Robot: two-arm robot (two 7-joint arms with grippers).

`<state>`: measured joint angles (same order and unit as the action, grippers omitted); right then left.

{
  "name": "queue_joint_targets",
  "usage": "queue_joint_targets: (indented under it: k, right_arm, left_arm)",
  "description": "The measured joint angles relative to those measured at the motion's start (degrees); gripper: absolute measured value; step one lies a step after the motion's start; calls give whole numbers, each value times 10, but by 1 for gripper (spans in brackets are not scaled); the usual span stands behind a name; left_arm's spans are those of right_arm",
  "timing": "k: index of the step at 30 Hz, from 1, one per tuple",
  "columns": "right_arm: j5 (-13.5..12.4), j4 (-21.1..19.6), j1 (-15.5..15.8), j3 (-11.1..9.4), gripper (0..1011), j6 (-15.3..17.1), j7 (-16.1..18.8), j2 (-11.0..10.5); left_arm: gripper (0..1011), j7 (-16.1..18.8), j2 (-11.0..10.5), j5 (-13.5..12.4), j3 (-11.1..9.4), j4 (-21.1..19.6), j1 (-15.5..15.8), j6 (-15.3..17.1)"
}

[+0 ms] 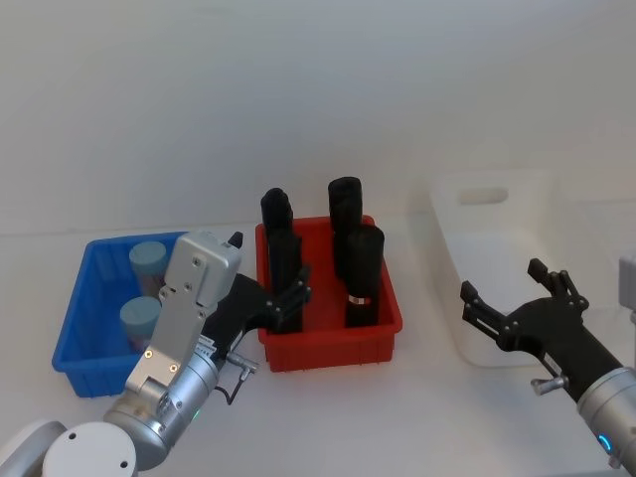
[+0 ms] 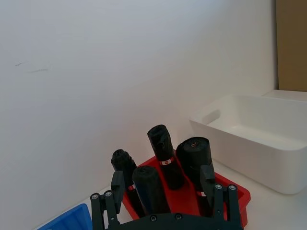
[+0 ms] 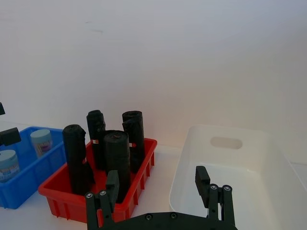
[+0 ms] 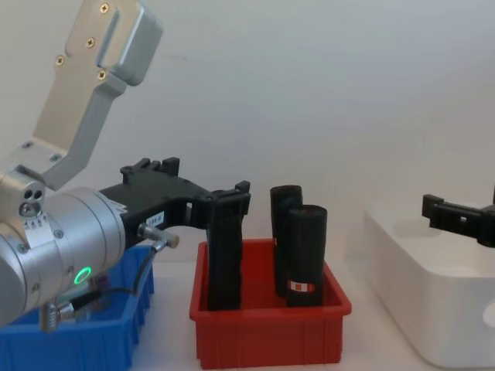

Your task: Pick the cotton swabs from the blue box and place them into the white box.

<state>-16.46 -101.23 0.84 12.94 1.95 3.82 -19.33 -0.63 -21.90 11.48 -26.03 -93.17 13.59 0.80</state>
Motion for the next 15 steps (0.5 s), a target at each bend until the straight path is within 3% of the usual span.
queue_joint_targets:
  k: [15]
  right_arm:
    - [0, 0, 0, 0, 1001, 0, 0, 0]
  left_arm:
    - [1003, 0, 0, 0, 0, 0, 0, 0]
